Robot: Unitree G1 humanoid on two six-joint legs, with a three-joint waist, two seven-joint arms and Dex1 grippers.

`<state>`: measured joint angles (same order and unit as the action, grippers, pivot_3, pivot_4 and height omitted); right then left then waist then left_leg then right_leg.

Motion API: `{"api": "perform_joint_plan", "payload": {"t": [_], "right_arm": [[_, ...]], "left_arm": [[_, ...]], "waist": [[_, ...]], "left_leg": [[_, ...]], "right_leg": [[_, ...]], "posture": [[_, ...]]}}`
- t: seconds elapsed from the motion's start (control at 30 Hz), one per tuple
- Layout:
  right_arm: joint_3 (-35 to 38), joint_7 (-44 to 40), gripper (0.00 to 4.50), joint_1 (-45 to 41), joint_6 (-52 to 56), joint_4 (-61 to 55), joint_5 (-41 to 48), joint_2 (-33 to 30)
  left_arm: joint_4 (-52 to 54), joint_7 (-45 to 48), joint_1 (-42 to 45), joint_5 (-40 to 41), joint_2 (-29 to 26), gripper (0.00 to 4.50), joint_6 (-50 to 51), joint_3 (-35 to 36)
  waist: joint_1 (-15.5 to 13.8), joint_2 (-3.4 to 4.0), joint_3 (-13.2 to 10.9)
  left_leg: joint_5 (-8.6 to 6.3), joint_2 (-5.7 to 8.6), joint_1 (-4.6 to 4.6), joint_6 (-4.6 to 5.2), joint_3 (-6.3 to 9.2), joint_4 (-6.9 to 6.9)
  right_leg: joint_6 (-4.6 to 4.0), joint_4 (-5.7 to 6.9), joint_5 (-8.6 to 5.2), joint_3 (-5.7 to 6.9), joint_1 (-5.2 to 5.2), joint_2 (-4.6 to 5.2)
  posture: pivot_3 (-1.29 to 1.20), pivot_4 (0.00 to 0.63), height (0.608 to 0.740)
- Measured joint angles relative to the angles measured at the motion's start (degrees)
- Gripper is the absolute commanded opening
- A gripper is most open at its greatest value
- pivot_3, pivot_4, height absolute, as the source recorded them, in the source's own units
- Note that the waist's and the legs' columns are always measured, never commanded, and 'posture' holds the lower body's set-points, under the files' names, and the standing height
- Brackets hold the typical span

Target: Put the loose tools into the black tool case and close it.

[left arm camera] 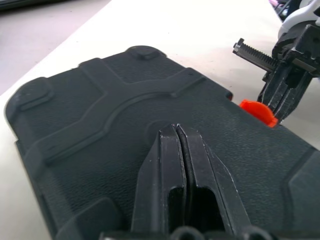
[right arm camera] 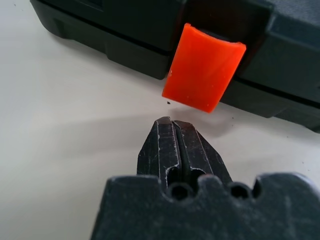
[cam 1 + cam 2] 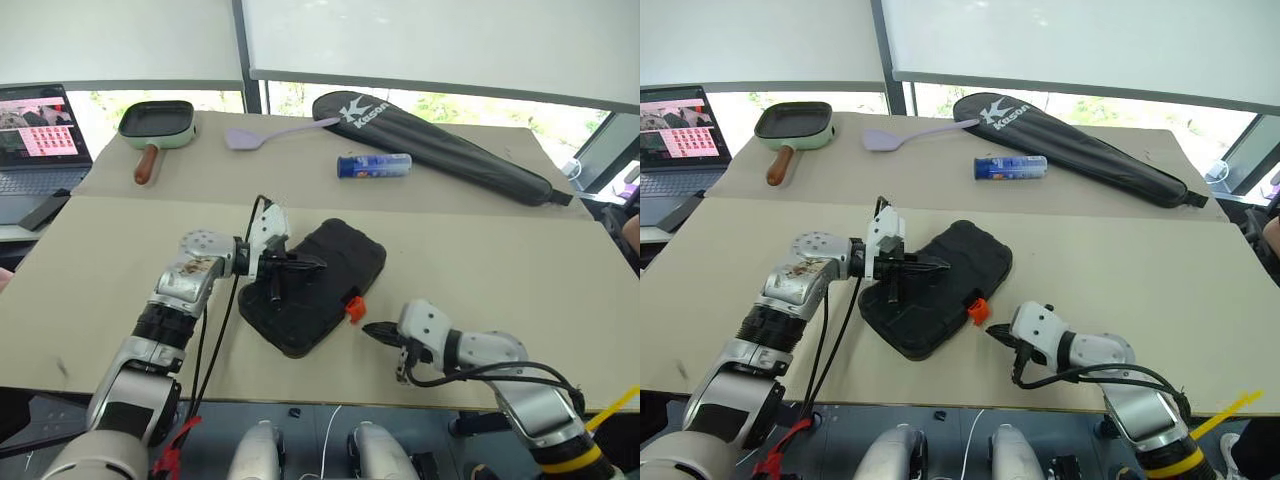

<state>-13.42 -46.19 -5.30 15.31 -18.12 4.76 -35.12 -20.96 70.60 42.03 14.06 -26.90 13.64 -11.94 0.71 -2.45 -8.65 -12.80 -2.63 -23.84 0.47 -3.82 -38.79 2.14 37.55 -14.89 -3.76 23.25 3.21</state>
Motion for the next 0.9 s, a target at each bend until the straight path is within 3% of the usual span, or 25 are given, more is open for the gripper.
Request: {"api": "perform_joint_plan", "payload": {"t": [0.9], "right_arm": [[-1.3,-1.4,0.0,-5.9,0.0,5.1,-0.5,3.9]], "left_arm": [[5.3,-2.4,-3.6,-0.8,-0.4,0.11,1.3,0.8]], "waist": [[0.1,0.06,0.0]], "left_leg": [[0.0,-0.02,0.09,0.0,0.01,0.01]], "right_leg": [[0.0,0.04,0.0,0.0,-0.06,-0.01]], "posture": [[0.0,0.15,0.74]]}}
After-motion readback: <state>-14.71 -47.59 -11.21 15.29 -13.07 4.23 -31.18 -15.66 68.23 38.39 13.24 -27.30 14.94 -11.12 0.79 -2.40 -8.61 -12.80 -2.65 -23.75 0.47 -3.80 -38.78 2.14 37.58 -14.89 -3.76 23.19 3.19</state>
